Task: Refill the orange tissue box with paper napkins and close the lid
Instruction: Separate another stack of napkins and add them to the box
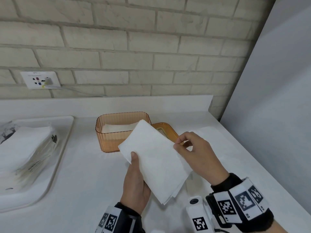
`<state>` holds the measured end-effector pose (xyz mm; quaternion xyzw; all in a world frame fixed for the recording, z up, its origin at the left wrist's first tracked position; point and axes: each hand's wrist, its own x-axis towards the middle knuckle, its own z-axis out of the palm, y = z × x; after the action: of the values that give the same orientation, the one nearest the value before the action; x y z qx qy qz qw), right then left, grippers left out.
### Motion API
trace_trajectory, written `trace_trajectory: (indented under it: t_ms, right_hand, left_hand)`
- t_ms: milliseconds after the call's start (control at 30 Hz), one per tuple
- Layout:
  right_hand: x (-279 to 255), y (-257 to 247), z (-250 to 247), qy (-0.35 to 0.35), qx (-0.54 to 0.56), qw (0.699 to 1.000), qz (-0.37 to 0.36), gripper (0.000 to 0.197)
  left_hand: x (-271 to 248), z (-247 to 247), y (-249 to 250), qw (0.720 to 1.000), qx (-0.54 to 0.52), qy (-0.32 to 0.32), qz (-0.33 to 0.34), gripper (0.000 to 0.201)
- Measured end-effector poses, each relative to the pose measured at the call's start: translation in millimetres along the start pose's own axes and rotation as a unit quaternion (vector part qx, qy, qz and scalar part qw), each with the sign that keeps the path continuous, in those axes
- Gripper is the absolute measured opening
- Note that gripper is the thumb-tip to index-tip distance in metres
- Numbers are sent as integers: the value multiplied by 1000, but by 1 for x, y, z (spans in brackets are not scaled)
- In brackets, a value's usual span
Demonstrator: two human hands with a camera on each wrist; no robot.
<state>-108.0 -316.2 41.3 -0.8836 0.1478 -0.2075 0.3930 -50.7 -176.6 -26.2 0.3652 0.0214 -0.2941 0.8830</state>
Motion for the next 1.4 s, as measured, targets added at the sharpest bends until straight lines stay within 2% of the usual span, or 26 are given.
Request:
trace_trajectory:
  t_ms: [333,500,700,800,933,1067,1200,1333,1400]
  right_hand:
    - [11,-12,2,-17,30,999,22,8]
    - [19,-13,-4,31,34,999,20,10]
    - [35,-34,-37,80,126,989,-16,13]
    - [37,-50,-48,33,213,975,-52,12]
    - [32,-50,-37,-57,317,946,-44,16]
    - [15,-14,-11,-102,257,961,26,13]
    - [0,13,9,-89,167,975,113,11]
    - [-8,17,17,-63,115,984,116,11]
    - [-8,16,18,-67,89,989,99,8]
  left_hand:
    - [-1,0,2,999,-38,-8,-15,50]
    - [1,-7,0,999,-47,4,-15,51]
    - [6,-16,0,998,-49,28,-29,48]
    - [10,-16,-3,998,-47,39,-35,47]
    - [10,-12,-7,998,-36,21,-44,48]
    - [13,-10,-8,999,-33,16,-35,48]
    - [14,-8,-7,999,-45,-11,1,54]
    - [11,-3,-5,997,-58,-35,23,67]
    - [9,-2,-5,998,-27,-40,27,59]
